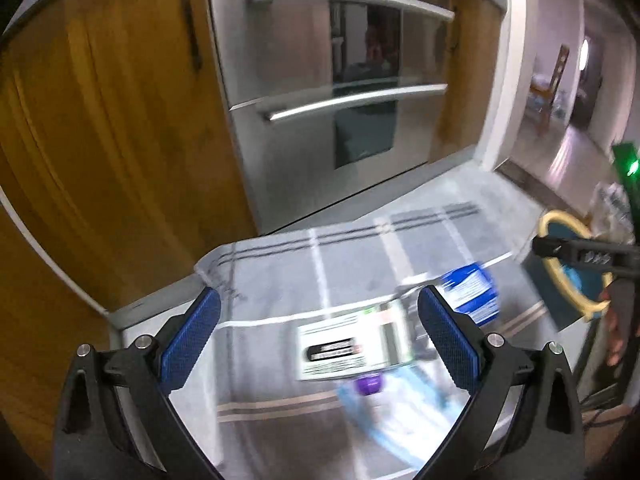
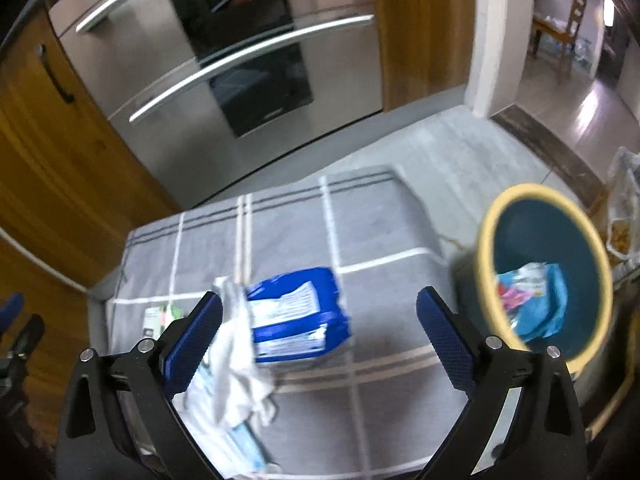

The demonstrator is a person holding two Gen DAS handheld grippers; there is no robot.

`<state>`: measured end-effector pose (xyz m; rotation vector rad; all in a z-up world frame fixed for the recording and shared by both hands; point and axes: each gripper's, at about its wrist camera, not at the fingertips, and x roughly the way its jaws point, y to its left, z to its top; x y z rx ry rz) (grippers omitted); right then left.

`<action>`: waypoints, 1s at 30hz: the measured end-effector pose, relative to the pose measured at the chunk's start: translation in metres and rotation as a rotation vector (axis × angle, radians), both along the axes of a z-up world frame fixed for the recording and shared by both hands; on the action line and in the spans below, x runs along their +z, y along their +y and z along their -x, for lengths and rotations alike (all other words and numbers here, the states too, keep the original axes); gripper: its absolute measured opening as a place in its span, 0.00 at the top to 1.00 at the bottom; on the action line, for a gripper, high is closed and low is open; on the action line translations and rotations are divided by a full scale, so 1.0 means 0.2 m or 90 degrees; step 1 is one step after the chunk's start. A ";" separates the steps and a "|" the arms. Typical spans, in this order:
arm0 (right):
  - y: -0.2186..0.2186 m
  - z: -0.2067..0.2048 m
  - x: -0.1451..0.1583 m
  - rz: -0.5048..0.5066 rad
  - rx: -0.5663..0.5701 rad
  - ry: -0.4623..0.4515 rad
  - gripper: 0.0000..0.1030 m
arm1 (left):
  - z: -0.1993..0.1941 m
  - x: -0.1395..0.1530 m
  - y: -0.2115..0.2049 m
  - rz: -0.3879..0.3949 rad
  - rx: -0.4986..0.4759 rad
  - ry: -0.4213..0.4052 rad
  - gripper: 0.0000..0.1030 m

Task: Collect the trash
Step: 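Move both open tools back over the remaining trash on the cloth, then grasp the foil blister pack with the right tool while the left tool grasps the white-green medicine box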

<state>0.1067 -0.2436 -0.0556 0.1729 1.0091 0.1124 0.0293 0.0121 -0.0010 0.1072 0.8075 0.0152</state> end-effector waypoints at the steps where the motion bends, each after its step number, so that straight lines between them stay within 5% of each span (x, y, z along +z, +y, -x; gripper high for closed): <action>1: 0.04 0.00 -0.01 0.001 0.003 0.002 0.06 | 0.00 -0.02 0.01 -0.011 -0.003 0.002 0.05; 8: 0.20 -0.08 -0.12 -0.062 0.005 0.061 0.09 | -0.05 -0.20 -0.02 -0.055 -0.058 0.054 0.05; 10: 0.25 -0.10 -0.17 -0.079 0.010 0.081 0.14 | -0.04 -0.24 -0.05 -0.074 -0.078 0.064 0.05; 12: 0.30 -0.12 -0.20 -0.085 0.020 0.099 0.33 | -0.04 -0.25 -0.07 -0.079 -0.097 0.060 0.05; 20: 0.49 -0.15 -0.31 -0.109 0.067 0.169 0.69 | -0.09 -0.36 0.01 -0.018 -0.052 0.109 0.05; 30: 0.58 -0.19 -0.39 -0.076 0.094 0.197 0.78 | -0.11 -0.39 0.05 0.025 -0.024 0.128 0.05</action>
